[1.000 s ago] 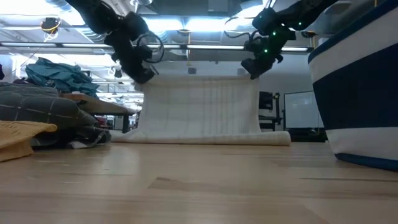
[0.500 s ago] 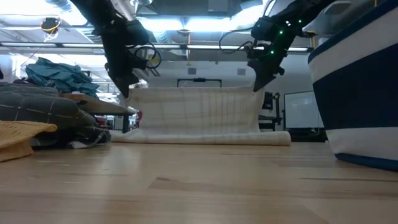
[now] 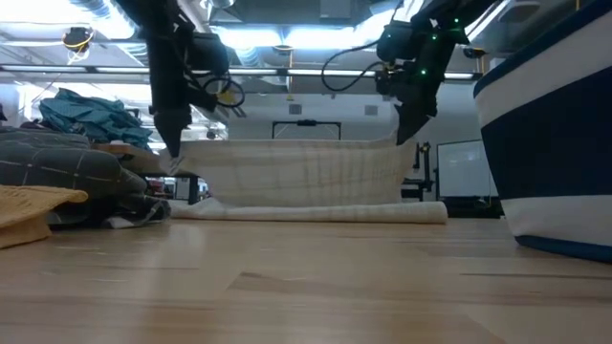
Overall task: Fold towel
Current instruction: Fold the white towel
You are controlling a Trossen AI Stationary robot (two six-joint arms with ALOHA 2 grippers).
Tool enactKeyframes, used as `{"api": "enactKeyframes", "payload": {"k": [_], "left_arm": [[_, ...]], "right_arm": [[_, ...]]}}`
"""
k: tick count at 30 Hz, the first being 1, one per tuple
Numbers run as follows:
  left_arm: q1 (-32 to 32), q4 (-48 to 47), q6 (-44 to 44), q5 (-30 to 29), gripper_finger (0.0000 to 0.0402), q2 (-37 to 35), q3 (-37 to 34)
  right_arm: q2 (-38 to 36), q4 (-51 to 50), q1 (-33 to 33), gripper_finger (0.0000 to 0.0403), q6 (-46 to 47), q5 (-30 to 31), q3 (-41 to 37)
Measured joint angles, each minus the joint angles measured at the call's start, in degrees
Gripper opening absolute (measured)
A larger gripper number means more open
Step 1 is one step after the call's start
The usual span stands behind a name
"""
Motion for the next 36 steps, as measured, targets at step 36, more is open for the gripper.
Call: {"api": "enactKeyframes", "payload": {"k": [36], "left_arm": [[-4.7, 3.4, -2.1, 13.9, 0.0111, 0.1, 0.0]], "right_arm": [[1.7, -5.2, 2.8, 0.0115, -0.9, -3.8, -0.1]]}}
